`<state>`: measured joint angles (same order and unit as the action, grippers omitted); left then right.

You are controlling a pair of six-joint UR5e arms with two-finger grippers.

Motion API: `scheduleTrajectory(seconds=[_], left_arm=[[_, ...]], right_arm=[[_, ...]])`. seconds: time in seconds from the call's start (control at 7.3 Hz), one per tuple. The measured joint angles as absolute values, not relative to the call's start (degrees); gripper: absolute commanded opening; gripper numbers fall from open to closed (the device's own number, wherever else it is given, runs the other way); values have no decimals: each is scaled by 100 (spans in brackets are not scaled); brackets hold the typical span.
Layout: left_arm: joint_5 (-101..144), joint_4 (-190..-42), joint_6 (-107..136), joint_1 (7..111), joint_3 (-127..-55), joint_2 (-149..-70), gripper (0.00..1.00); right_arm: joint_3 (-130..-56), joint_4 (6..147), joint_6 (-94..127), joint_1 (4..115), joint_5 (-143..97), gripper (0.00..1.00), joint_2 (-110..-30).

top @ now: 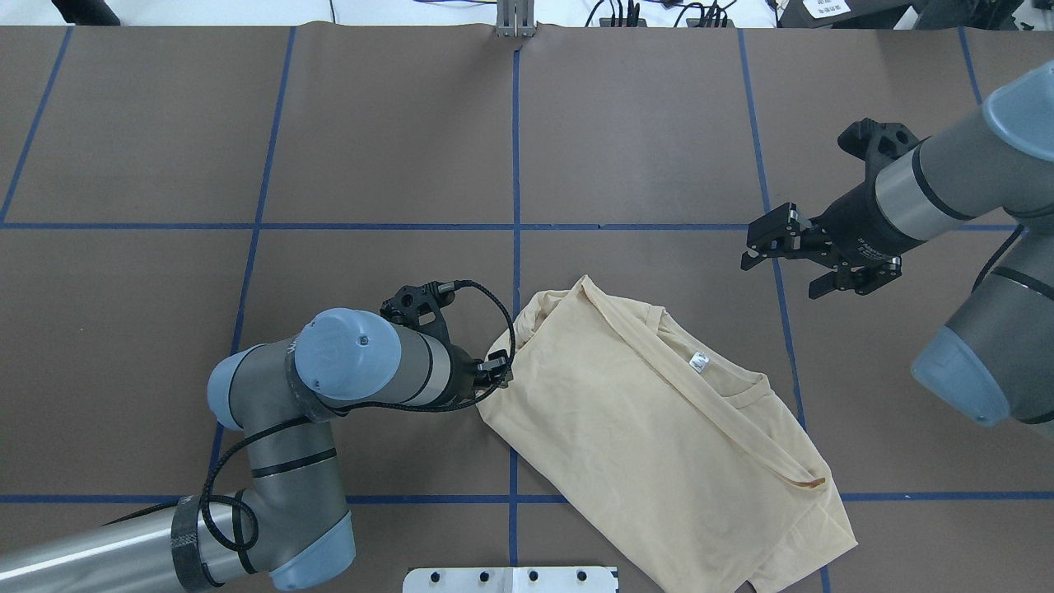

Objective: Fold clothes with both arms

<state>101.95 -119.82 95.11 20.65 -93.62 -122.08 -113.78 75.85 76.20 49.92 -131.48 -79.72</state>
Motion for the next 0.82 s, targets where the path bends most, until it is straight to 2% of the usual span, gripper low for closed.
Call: scheduleTrajectory(seconds=[0.82], left_arm=[[10195,-11816,9515,2066,-9380,-12216,54]], right_arm=[[-11364,7591,7620,4992,-13148,100,-7972]])
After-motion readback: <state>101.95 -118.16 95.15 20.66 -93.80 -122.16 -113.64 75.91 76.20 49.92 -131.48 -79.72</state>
